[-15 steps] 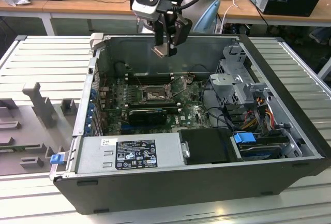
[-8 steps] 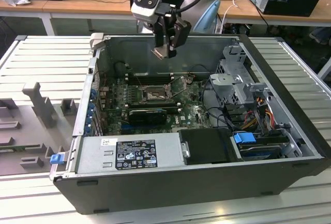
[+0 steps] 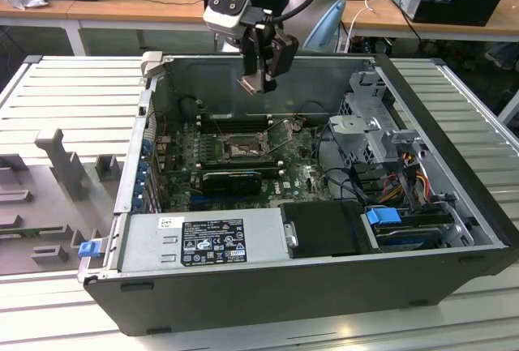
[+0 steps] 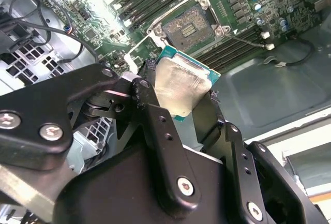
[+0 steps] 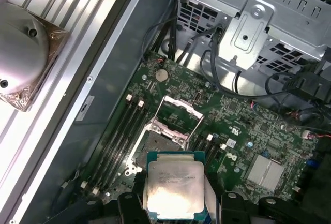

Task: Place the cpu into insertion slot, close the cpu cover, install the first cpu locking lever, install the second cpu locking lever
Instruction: 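Place the cpu into insertion slot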

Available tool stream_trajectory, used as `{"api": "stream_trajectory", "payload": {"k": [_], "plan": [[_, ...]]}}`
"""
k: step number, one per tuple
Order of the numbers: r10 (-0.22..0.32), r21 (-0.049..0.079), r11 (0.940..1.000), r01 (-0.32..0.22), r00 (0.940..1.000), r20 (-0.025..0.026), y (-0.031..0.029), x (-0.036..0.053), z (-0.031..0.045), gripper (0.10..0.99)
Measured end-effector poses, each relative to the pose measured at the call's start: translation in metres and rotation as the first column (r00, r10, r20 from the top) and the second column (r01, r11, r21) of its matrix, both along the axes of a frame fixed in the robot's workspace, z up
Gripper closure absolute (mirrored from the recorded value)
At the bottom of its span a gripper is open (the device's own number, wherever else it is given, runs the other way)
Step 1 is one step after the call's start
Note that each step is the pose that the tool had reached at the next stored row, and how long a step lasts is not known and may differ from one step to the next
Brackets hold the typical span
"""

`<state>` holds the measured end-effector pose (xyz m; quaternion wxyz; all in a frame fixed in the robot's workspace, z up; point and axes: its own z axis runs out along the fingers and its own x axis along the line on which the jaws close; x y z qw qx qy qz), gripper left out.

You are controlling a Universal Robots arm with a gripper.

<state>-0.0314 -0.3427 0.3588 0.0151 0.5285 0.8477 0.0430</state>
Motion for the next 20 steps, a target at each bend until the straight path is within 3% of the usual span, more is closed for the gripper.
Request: {"api": "stream_trajectory", "payload": {"k": [5,14,20], "plan": [[-0.045,0.0,0.999,0.045,0.999,0.0001,0.0,0.0,-0.001,0.557],[-0.129,-0.001,0.9917,0.129,0.9917,0.0,0.0,0.0,-0.003,0.557],[-0.231,-0.002,0.9729,0.231,0.9729,0.0002,0.0,0.0,-0.0081,0.557]]}}
